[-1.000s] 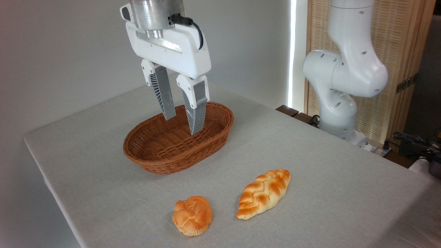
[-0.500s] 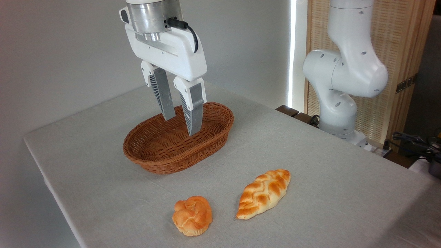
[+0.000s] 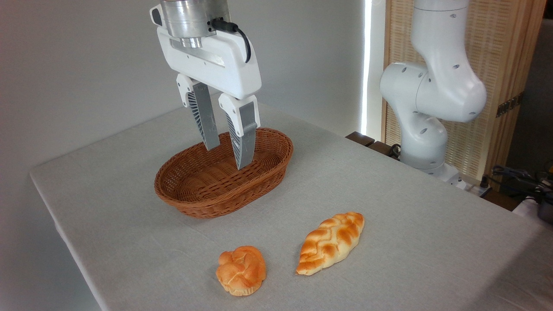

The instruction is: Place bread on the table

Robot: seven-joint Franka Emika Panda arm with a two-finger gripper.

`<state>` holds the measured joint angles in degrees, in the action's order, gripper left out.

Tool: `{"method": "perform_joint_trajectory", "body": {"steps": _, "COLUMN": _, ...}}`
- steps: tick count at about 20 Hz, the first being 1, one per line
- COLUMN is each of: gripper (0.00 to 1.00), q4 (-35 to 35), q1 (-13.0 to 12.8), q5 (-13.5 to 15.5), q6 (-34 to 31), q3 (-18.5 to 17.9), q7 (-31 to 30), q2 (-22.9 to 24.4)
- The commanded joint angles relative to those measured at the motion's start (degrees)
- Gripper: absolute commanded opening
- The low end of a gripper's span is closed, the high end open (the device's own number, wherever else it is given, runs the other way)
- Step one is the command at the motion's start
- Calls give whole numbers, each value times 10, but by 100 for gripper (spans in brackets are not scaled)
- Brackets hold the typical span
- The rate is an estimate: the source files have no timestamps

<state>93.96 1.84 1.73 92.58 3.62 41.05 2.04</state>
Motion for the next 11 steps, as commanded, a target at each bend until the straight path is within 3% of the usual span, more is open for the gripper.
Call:
{"method": "perform_joint_trajectory", "body": {"steps": 1, "gripper": 100, "q4": -7, "q1": -23, "q5": 6, "q6": -15, "q3": -27, "q7": 16, "q2": 2}}
{"method": "perform_joint_trajectory", "body": {"steps": 3, "gripper": 100, "q4": -7, "q1": -38, "q5": 6, "q6": -15, "q3": -41, "q7": 16, "q2": 2}}
{"method": "perform_joint_trajectory", "body": {"steps": 11, "gripper": 100, "q4": -6, "q1": -38, "q5": 7, "q6": -15, "q3": -37, "q7": 17, "q2": 1}}
